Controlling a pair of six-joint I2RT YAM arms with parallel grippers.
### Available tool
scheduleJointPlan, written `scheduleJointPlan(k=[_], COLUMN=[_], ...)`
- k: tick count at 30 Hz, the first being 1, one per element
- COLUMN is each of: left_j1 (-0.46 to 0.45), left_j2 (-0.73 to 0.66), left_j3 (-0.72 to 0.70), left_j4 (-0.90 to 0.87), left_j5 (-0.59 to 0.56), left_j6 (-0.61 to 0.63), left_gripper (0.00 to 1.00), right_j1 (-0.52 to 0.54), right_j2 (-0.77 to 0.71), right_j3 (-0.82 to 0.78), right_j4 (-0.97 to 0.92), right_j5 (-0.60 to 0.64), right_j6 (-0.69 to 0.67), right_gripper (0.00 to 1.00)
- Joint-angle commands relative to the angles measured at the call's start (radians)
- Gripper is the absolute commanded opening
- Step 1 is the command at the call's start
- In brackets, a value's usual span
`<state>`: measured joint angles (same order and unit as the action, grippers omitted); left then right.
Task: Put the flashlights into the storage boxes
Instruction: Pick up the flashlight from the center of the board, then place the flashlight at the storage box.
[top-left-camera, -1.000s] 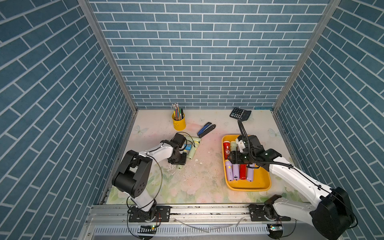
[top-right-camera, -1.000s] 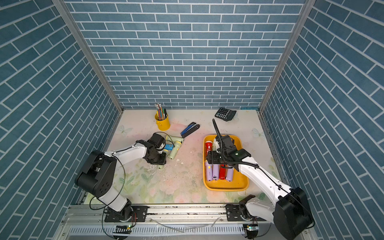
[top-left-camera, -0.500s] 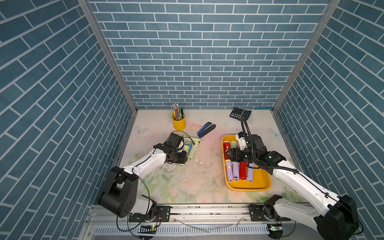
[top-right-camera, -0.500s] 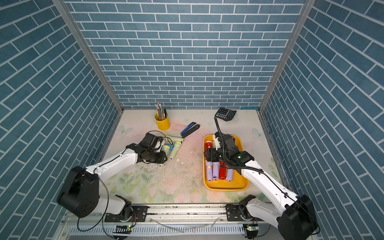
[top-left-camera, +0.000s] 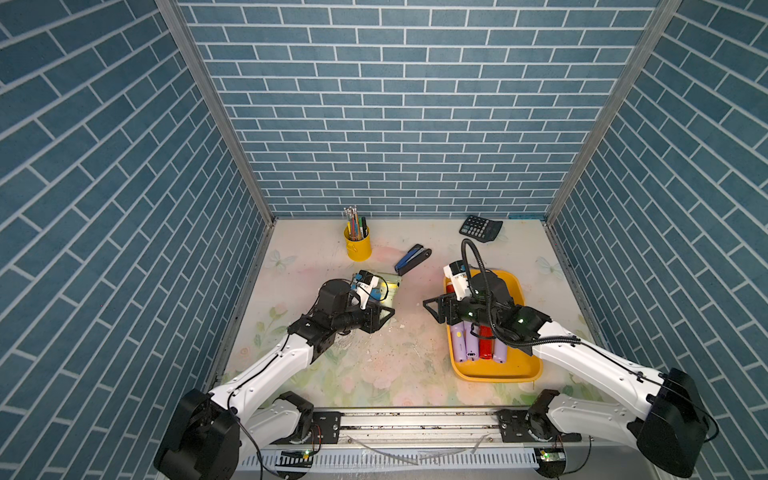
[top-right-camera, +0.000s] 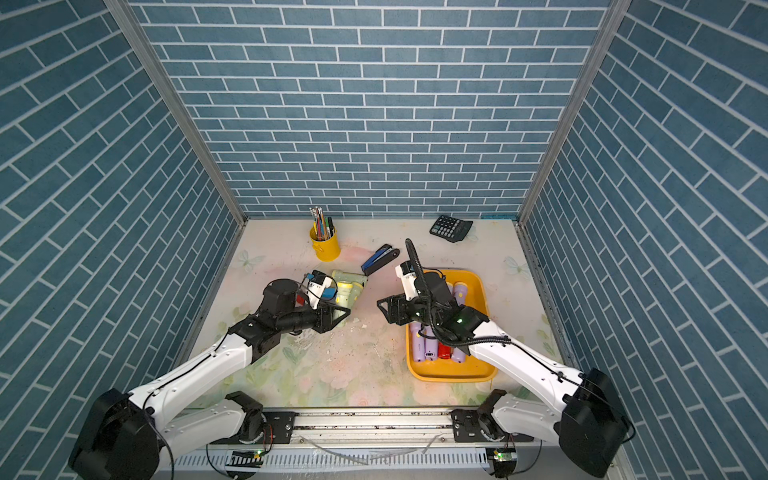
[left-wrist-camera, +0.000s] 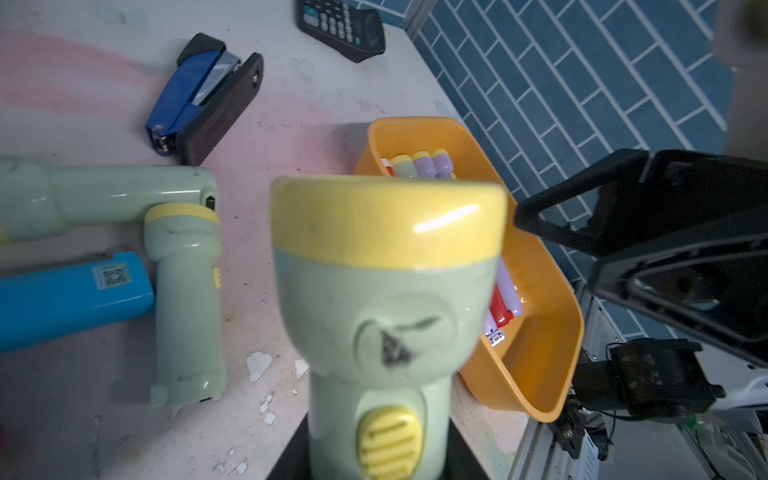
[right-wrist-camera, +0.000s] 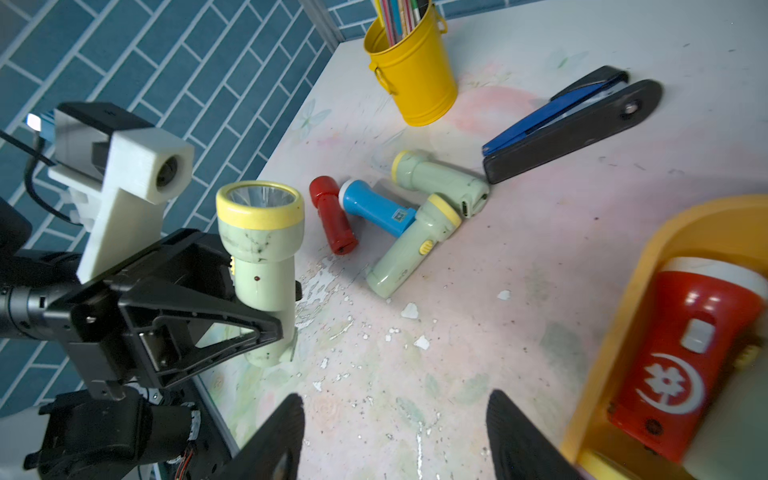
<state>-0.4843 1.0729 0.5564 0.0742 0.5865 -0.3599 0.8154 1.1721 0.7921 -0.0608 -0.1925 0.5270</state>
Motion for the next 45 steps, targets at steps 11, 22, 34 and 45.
scheduleJointPlan(k=[11, 22, 34, 45], left_j1=[-0.025, -0.037, -0.051, -0.057], left_j2=[-0.027, -0.024, -0.016, -0.02], left_j3=[-0.035, -0.033, -0.029, -0.028], left_j4=[0.223, 0.24, 0.24, 0.239], left_j5=[0.121, 0.145, 0.147, 0.138], left_j6=[0.0, 0.007, 0.013, 0.021], left_gripper=[0.31, 0.32, 0.31, 0.32], right_j1=[0.113, 0.116, 0.114, 0.115], right_j2=[0.135, 0.188, 0.213, 0.238], right_j3=[0.106, 0.133, 0.134, 0.131], right_j4=[0.245, 0.362, 0.447, 0.47], right_j5=[0.0, -0.014, -0.038, -0.074], right_j6=[0.053, 0.079, 0.119, 0.155], right_gripper=[0.69, 0.71, 0.66, 0.62])
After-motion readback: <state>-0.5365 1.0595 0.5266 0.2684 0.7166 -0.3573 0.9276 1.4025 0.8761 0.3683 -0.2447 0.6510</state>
